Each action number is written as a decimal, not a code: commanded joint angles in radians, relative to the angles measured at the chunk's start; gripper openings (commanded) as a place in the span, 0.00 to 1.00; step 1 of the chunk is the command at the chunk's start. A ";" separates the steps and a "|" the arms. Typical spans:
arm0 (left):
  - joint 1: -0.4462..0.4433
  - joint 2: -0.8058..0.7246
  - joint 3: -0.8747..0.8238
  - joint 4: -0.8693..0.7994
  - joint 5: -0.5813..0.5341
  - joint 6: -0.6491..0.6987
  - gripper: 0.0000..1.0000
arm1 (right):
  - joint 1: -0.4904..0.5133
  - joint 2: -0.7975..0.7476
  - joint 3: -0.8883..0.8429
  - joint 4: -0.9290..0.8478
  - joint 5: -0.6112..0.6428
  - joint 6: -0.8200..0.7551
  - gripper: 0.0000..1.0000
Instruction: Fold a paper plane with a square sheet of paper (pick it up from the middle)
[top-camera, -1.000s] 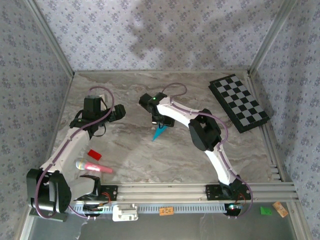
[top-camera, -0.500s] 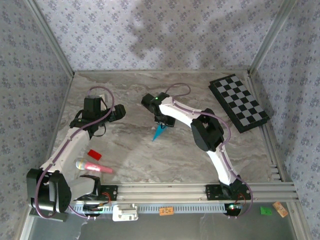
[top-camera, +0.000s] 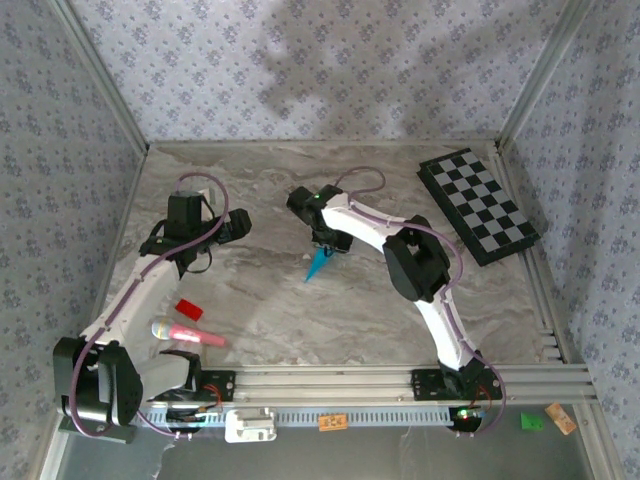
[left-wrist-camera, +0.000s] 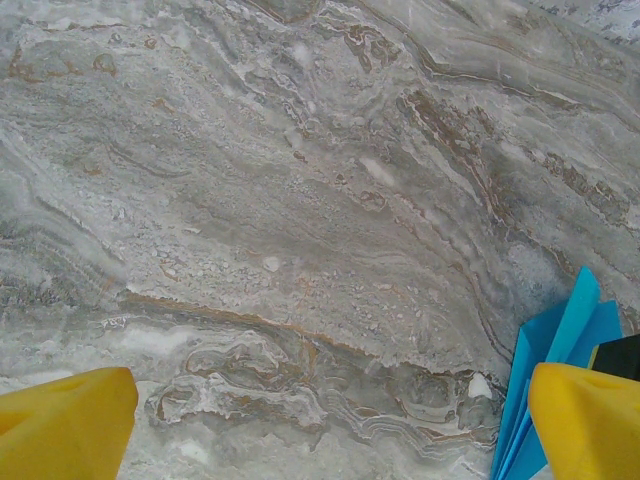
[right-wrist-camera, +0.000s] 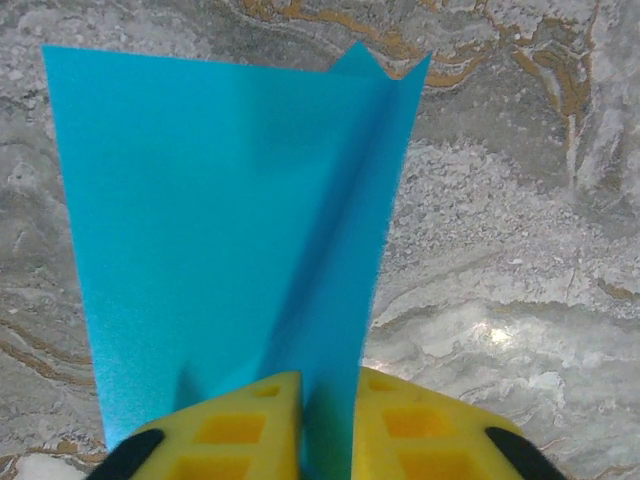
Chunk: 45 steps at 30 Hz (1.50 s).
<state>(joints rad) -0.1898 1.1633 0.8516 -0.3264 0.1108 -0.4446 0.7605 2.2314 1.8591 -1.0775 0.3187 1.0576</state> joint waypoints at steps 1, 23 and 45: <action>0.006 -0.001 -0.008 -0.009 -0.014 0.011 1.00 | -0.004 -0.067 -0.022 0.009 0.038 0.000 0.12; 0.108 -0.043 -0.069 0.034 -0.020 -0.126 1.00 | -0.015 -0.219 -0.254 0.709 -0.563 -0.535 0.00; -0.097 0.244 -0.165 0.263 0.352 -0.312 0.70 | -0.083 -0.229 -0.568 1.022 -0.658 -0.402 0.00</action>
<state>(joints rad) -0.2581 1.3678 0.6907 -0.1196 0.4324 -0.7078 0.6865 2.0331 1.3075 -0.0887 -0.3374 0.6395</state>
